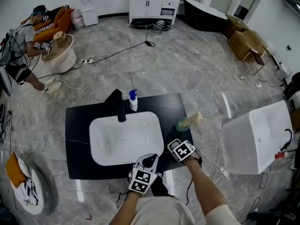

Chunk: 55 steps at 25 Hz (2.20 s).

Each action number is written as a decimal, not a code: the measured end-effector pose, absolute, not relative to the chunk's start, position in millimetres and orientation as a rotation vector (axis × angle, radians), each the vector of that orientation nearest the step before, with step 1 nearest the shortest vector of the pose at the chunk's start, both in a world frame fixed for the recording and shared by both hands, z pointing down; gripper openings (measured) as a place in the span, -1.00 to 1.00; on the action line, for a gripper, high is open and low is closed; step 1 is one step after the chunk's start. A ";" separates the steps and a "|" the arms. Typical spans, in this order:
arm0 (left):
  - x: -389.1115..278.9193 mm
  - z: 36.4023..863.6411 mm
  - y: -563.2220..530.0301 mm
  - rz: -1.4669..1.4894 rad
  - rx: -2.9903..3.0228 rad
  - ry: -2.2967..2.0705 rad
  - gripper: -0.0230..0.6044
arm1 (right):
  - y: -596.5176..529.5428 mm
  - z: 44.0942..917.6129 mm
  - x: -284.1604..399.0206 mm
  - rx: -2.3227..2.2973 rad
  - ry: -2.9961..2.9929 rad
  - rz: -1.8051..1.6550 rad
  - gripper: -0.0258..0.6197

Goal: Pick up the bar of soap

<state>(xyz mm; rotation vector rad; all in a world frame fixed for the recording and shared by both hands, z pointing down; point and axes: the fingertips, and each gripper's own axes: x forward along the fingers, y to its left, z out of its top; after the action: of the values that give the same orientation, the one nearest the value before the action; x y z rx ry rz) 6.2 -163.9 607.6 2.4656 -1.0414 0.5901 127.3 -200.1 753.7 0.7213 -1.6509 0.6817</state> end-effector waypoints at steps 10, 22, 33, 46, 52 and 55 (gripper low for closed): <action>9.9 614.4 -161.9 0.596 2.455 -1.004 -0.91 | -202.2 750.3 127.7 0.776 -1.651 0.671 -0.34; 10.3 613.7 -164.4 0.561 2.436 -1.032 -0.91 | -201.8 730.1 138.6 0.920 -1.744 0.696 -0.35; -5.6 604.8 -181.5 0.570 2.460 -1.095 -0.91 | -216.7 705.4 121.3 1.030 -1.886 0.632 -0.35; -16.1 598.2 -191.2 0.634 2.508 -1.096 -0.91 | -219.3 653.4 111.9 1.217 -2.116 0.553 -0.35; -16.1 589.8 -199.1 0.643 2.550 -1.094 -0.91 | -215.7 630.1 105.7 1.296 -2.234 0.552 -0.35; -13.7 584.0 -200.6 0.658 2.588 -1.080 -0.91 | -212.9 616.9 103.4 1.347 -2.283 0.561 -0.35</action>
<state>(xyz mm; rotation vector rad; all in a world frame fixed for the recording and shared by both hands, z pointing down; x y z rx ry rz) -13.7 -200.6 584.0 2.5878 -1.0803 0.6577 103.4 -212.9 616.9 1.3473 -2.2829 0.5611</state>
